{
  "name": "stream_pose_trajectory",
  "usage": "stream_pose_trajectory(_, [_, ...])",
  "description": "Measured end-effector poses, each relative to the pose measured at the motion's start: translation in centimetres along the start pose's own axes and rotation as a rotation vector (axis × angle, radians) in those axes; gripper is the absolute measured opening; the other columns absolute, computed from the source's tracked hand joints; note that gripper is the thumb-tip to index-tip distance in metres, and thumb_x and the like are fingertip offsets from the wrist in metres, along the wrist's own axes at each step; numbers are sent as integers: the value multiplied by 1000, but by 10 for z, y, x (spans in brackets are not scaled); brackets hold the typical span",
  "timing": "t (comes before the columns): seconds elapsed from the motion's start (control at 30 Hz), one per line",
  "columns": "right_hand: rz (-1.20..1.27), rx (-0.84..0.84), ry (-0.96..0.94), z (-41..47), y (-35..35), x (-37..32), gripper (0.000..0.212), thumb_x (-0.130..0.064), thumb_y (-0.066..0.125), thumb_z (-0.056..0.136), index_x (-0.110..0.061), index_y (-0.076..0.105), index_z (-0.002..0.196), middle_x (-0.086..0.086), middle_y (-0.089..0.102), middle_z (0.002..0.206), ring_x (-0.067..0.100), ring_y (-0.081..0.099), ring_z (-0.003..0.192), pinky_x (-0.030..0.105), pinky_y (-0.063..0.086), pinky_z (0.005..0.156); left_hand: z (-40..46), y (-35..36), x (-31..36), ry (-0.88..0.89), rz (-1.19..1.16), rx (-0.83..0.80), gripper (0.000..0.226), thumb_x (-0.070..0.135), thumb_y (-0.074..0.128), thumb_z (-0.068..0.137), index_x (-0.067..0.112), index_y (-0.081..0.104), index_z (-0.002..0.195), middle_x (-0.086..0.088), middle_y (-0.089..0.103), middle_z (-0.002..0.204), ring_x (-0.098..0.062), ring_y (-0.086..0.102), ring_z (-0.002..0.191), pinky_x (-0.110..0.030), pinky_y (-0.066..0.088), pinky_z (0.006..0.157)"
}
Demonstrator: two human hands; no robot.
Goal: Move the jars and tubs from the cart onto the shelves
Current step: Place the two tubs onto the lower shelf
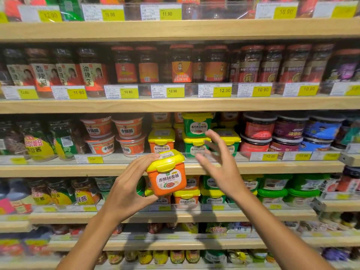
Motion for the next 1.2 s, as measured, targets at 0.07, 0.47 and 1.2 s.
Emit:
stream_pose_trajectory(0.07, [91,-170,79,-26,20,-6,88,-51,72,82,-40,23,155,-26,35,153,-4,41,138,30,44,111,3,1,3,-2,-12,6,94,14,93,65,6,43,144,-3,47,150,-21,44,141,-43,42,112])
stream_pose_trajectory(0.47, [260,-108,127,-34,59,-15,80,-10,80,83,-21,39,151,-7,63,133,6,64,116,21,55,88,21,-10,16,-18,-31,27,83,22,89,74,6,46,143,-6,42,152,-22,36,145,-41,35,117])
stream_pose_trajectory(1.2, [118,144,67,38,98,-11,77,-33,86,77,-26,46,143,-12,61,132,0,59,118,21,51,95,46,-3,-21,-674,-654,269,55,-8,65,83,22,61,130,-7,52,135,-8,59,121,-31,48,107])
Point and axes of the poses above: each hand's wrist, its own z-axis towards the middle knuckle, its own y-axis out of the palm, x = y × z, the point moved 3 cm from there along z, towards the middle knuckle
